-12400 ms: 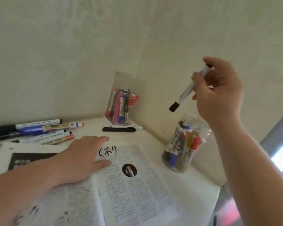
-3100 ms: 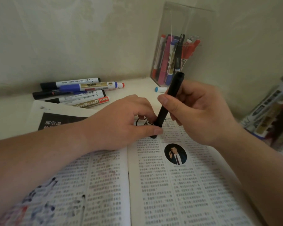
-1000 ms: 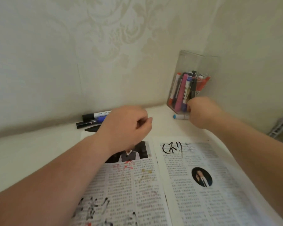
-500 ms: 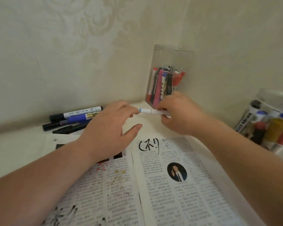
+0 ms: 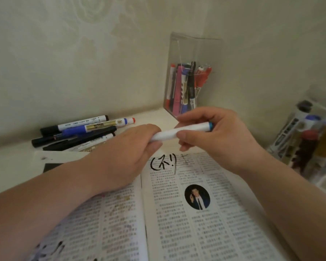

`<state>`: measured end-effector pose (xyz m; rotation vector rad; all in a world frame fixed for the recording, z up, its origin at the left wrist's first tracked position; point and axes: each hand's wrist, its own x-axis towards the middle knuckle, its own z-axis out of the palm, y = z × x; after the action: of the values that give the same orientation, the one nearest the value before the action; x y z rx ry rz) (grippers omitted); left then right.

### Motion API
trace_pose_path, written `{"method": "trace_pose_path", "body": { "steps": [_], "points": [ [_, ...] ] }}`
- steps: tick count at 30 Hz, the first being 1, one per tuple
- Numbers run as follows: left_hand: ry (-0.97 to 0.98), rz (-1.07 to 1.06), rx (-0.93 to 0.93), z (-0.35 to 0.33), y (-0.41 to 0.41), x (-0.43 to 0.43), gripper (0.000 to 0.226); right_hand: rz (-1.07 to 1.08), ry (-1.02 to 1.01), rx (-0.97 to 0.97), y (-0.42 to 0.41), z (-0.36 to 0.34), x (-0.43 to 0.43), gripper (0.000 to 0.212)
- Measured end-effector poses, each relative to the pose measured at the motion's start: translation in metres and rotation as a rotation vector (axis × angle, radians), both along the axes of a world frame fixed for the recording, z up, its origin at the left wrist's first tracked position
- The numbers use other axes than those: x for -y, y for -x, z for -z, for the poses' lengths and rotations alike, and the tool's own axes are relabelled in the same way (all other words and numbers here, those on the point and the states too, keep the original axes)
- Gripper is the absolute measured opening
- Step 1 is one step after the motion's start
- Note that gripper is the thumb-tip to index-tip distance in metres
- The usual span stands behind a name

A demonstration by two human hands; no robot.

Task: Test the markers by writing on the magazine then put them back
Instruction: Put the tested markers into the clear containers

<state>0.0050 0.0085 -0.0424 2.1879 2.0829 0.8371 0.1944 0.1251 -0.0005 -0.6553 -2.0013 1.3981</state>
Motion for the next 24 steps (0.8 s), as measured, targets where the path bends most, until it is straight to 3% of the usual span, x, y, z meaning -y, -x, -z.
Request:
{"method": "trace_pose_path", "body": {
  "steps": [3,5,10,12,15,17,19,24],
  "points": [
    [-0.056,0.015,0.067,-0.004,0.000,0.000,0.028,-0.081,0.279,-0.270,0.007,0.009,0.004,0.030],
    [-0.069,0.008,0.084,-0.004,-0.001,0.000,0.029,-0.113,0.359,-0.331,0.013,0.015,0.006,0.030],
    [-0.113,0.006,0.192,-0.007,-0.006,0.003,0.024,-0.131,0.120,-0.153,0.012,0.017,0.008,0.007],
    [-0.109,0.014,0.223,-0.009,-0.008,0.005,0.024,-0.111,0.064,-0.114,0.009,0.012,0.008,0.011],
    [-0.026,0.036,0.298,-0.005,-0.009,0.008,0.042,0.070,0.131,-0.176,0.002,-0.003,0.002,0.018],
    [-0.003,0.046,0.290,-0.002,-0.010,0.010,0.039,0.258,0.109,-0.170,-0.003,-0.011,-0.007,0.033],
    [0.003,0.050,0.270,-0.001,-0.008,0.011,0.032,0.401,-0.011,-0.040,-0.005,-0.014,-0.015,0.033],
    [0.047,0.048,0.188,0.000,-0.008,0.012,0.026,0.233,0.067,0.171,-0.002,-0.018,-0.022,0.034]
  ]
}}
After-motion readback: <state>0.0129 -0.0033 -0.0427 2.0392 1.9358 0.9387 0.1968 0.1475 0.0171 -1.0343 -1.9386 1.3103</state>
